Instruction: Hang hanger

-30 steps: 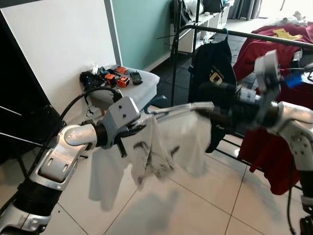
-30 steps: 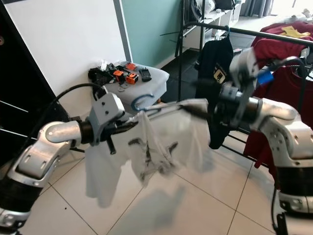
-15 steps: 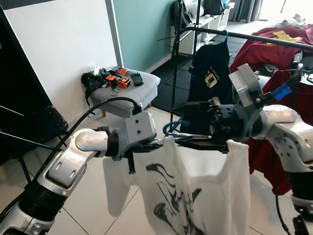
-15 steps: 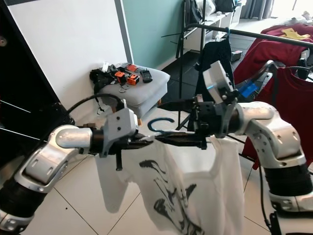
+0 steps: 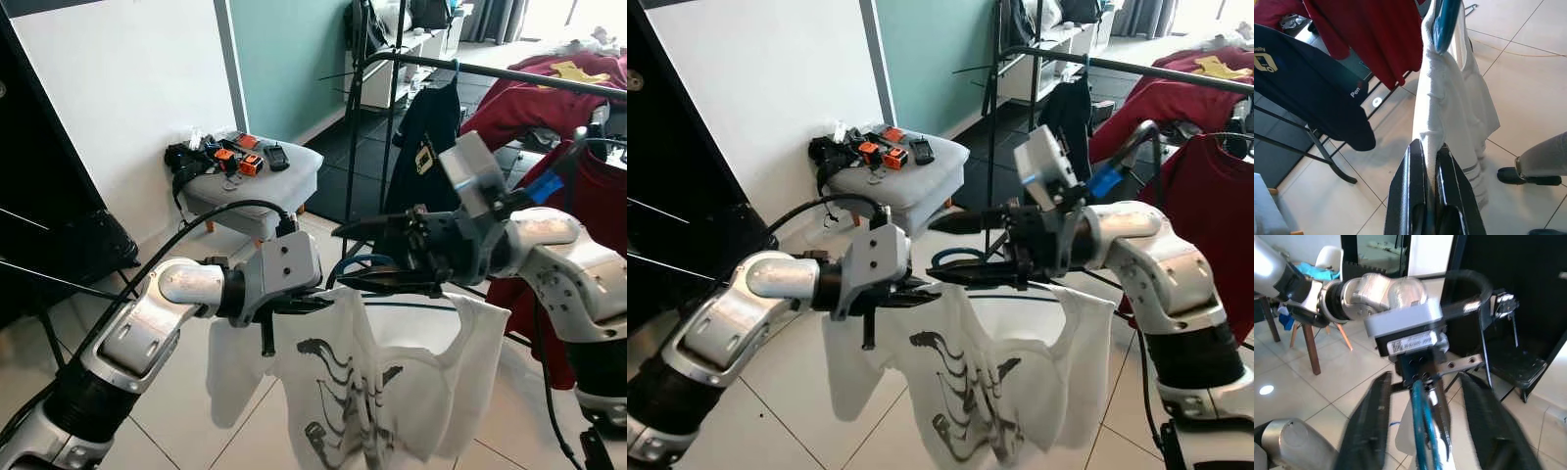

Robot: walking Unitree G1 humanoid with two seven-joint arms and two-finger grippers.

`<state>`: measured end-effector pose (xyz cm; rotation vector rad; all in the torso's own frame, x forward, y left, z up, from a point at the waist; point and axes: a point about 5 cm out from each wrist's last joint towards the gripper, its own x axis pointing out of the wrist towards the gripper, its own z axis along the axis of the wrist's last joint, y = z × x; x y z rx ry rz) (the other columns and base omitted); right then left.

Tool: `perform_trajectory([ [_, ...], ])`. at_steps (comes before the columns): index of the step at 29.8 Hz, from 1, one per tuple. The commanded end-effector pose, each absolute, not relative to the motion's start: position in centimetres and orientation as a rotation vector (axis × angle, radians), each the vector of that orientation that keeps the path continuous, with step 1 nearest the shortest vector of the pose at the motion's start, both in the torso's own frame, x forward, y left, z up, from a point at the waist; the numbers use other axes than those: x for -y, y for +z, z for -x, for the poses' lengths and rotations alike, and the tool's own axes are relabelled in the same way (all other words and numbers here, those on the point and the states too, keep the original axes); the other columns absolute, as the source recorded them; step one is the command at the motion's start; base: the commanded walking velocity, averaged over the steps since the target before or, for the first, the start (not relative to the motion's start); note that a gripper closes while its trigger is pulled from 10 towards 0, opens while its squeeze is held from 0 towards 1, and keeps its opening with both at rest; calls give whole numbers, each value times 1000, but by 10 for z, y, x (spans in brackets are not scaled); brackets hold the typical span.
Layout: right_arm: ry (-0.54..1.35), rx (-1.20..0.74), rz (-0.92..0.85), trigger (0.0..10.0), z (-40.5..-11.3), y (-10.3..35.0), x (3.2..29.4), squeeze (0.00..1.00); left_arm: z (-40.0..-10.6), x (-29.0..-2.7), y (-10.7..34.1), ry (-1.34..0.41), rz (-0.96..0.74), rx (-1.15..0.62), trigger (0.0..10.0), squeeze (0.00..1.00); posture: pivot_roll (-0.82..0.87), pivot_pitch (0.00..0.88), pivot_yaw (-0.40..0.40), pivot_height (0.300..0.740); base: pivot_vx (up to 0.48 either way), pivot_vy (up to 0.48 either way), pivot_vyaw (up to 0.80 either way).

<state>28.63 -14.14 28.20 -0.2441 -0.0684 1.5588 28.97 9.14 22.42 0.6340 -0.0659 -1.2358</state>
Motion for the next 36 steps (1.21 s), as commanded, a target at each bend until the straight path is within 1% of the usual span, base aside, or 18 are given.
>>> perform_trajectory([
  [1,1573,79,276,0,-285,285,136,0,-286,-86,232,-1264,-630,108,10000,0,-98,39,61,740,0,0,0],
  [5,1568,79,285,0,-286,285,135,0,-285,-85,234,-1267,-630,116,10000,0,-98,40,60,740,0,0,0],
  [10,1567,75,290,0,-286,283,134,0,-284,-84,239,-1268,-630,132,9686,0,-96,41,60,740,0,0,0],
  [15,1566,79,289,0,-286,284,134,0,-284,-84,239,-1270,-631,132,9686,0,-96,41,60,740,0,0,0],
  [16,1563,82,289,0,-287,284,133,0,-284,-84,238,-1273,-610,126,10000,0,-94,39,61,740,0,0,0],
  [17,1563,82,289,0,-287,284,133,0,-284,-84,238,-1273,-610,126,10000,0,-94,39,61,740,0,0,0],
  [18,1562,84,290,0,-287,284,133,0,-285,-84,238,-1274,-592,120,10000,27,-94,37,61,740,0,0,0],
  [19,1560,86,290,0,-287,284,133,0,-285,-86,239,-1274,-577,113,10000,1000,-94,37,60,740,0,0,0],
  [23,1557,90,292,0,-288,284,133,0,-285,-88,239,-1277,-567,103,10000,1000,-95,35,60,740,0,0,0],
  [25,1546,99,295,0,-289,287,135,0,-290,-93,244,-1237,-550,127,10000,1000,-96,33,59,740,0,0,0],
  [29,1541,102,297,0,-290,288,136,0,-292,-96,247,-1219,-542,138,10000,1000,-96,33,59,740,0,0,0],
  [31,1511,115,307,0,-292,293,143,0,-297,-109,259,-1165,-516,169,10000,1000,-97,31,58,740,0,0,0],
  [32,1511,115,307,0,-292,293,143,0,-297,-109,259,-1165,-516,169,10000,1000,-97,31,58,740,0,0,0],
  [34,1458,129,329,0,-296,300,156,0,-296,-126,277,-1131,-465,218,10000,1000,-96,29,57,740,0,0,0],
  [35,1458,129,329,0,-296,300,156,0,-296,-126,277,-1131,-465,218,10000,1000,-96,29,57,740,0,0,0],
  [36,1429,137,339,0,-299,304,162,0,-295,-133,284,-1120,-447,236,10000,1000,-95,27,57,740,0,0,0],
])
